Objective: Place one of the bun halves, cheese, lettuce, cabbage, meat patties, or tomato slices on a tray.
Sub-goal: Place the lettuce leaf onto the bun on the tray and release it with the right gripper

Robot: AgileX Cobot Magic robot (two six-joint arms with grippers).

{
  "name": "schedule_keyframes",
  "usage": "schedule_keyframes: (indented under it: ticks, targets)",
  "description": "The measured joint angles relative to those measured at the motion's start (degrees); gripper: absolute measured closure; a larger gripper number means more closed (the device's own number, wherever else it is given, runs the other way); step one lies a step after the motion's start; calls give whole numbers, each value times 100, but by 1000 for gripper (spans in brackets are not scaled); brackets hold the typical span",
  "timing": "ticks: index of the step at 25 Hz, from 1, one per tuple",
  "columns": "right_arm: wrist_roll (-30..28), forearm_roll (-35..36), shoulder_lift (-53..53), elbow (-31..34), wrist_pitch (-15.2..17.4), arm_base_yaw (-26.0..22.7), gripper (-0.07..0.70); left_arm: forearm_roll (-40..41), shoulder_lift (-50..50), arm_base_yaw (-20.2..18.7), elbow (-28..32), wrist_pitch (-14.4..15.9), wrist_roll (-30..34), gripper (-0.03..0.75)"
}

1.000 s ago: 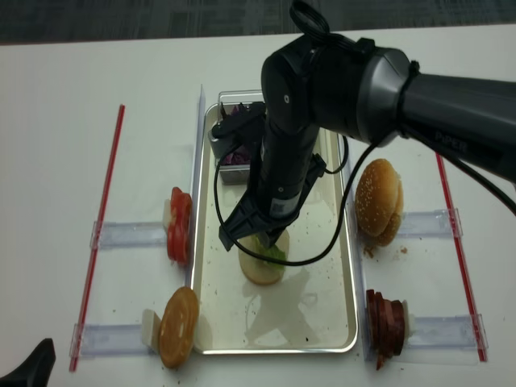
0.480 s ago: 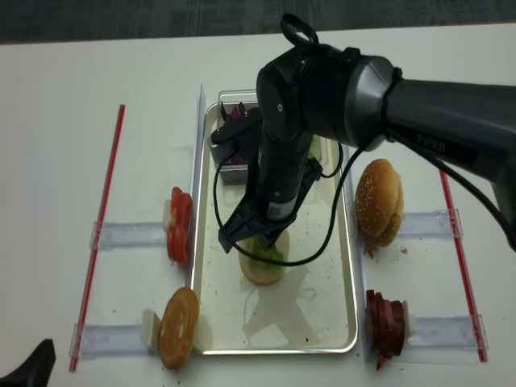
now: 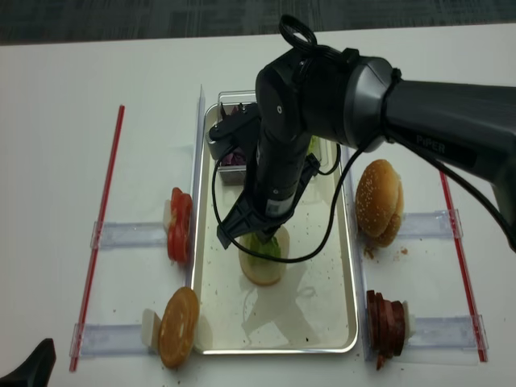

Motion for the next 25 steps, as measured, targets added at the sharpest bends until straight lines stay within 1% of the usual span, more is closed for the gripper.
schedule_keyframes:
  ticks: [17,19,25]
  targets:
    - [0,-111,0,0,-50,0,584,0,0,0,0,0,0,62]
    - [0,-111,0,0,-54,0,565,0,0,0,0,0,0,62]
    - [0,-112,0,0,-81,0,448,0,0,0,0,0,0,62]
